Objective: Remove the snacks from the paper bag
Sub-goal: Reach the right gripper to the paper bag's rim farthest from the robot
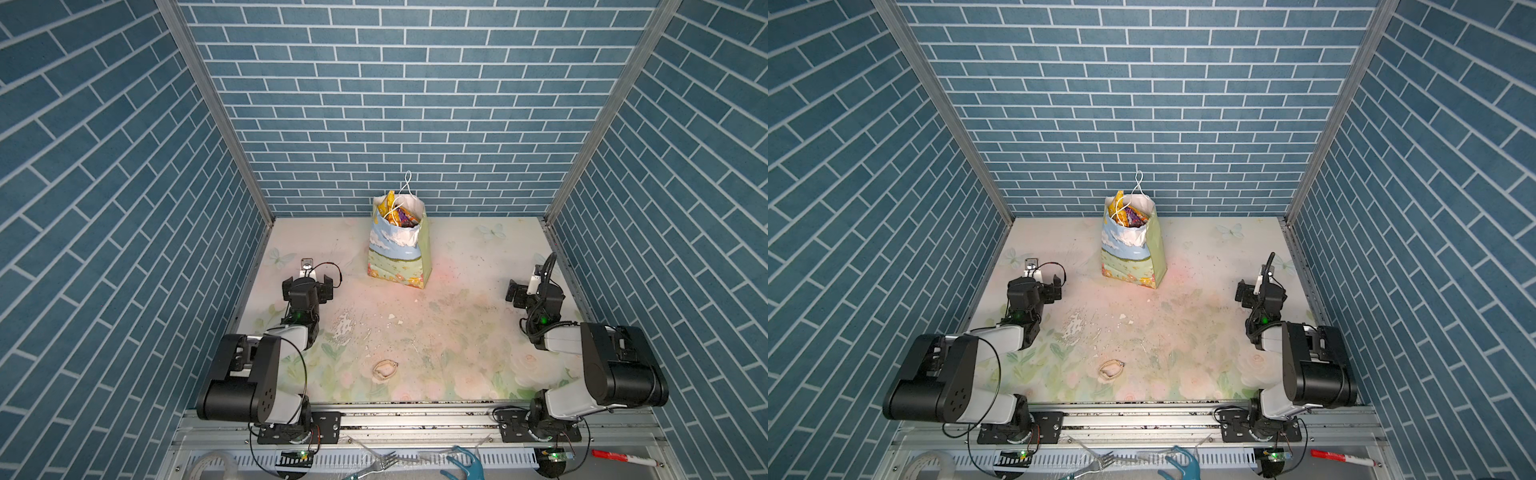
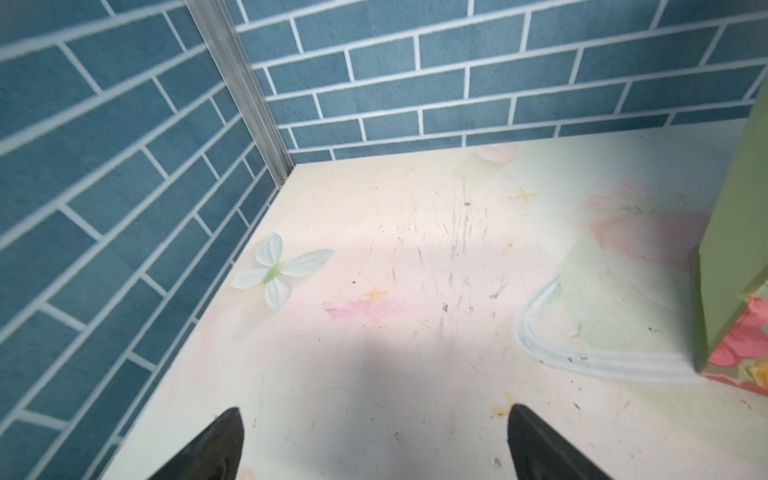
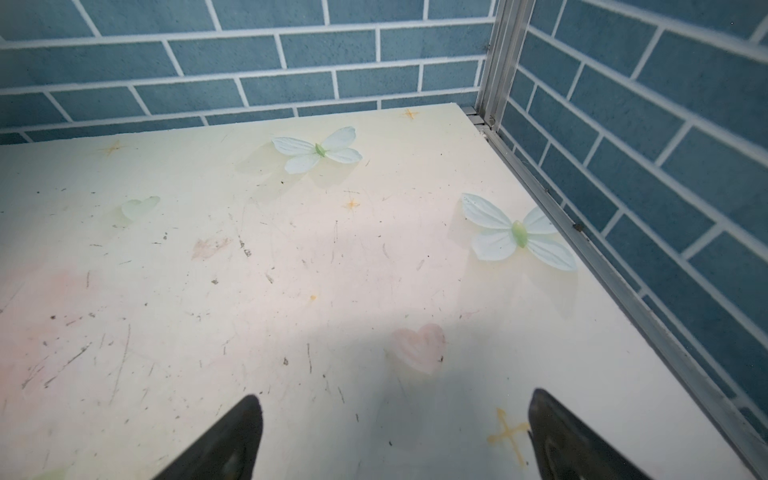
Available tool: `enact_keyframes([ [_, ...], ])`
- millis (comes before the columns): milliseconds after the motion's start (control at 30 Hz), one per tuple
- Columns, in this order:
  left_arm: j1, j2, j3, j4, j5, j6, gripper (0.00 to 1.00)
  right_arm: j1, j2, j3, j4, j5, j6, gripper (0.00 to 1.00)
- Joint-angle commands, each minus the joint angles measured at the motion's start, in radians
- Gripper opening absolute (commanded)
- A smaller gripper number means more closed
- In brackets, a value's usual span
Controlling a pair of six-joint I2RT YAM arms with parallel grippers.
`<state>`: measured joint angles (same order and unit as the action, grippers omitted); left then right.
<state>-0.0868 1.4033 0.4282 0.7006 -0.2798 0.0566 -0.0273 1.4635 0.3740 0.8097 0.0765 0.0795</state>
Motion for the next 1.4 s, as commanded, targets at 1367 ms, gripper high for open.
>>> enact_keyframes([
  [1367, -0.176, -0.384, 0.273, -0.724, -0.016, -0.432, 0.99, 0.548, 0.340, 1.305, -1.148, -0.144, 0.488, 0.81],
])
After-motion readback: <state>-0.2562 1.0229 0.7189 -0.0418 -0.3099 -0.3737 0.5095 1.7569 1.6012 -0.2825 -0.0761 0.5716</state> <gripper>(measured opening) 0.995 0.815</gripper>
